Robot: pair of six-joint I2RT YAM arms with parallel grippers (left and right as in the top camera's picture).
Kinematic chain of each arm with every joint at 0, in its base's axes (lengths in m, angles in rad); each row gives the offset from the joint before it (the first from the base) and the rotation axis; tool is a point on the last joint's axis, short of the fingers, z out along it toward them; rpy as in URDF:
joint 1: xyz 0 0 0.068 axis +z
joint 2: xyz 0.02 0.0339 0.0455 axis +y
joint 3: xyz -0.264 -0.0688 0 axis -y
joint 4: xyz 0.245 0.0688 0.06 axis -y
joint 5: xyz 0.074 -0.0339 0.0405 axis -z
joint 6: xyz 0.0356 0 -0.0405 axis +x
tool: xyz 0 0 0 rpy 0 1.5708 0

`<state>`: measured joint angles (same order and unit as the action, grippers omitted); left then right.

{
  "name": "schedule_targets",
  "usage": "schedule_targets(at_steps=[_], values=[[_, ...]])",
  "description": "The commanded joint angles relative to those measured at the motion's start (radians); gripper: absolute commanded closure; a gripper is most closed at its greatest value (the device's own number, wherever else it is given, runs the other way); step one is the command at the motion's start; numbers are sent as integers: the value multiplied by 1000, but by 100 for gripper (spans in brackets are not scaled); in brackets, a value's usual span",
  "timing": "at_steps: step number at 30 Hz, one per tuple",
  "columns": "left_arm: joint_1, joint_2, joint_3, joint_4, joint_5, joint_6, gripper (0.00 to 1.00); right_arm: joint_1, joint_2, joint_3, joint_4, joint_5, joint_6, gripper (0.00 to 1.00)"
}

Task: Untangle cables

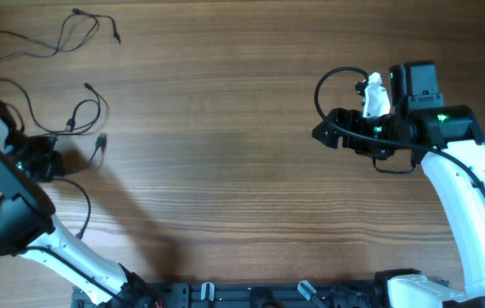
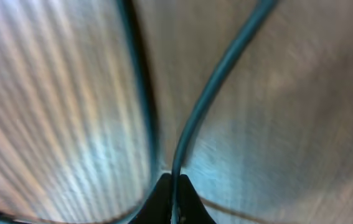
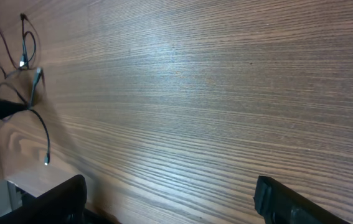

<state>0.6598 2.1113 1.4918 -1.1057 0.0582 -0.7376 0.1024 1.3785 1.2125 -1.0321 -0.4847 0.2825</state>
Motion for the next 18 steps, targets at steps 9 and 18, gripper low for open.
schedule_targets(at_steps=[9,18], values=[[44,17,17,-21,-66,-56,62,3,6,3,-2,13,-21,12],[45,4,94,-31,-32,-45,66,3,6,3,-6,14,-21,12]])
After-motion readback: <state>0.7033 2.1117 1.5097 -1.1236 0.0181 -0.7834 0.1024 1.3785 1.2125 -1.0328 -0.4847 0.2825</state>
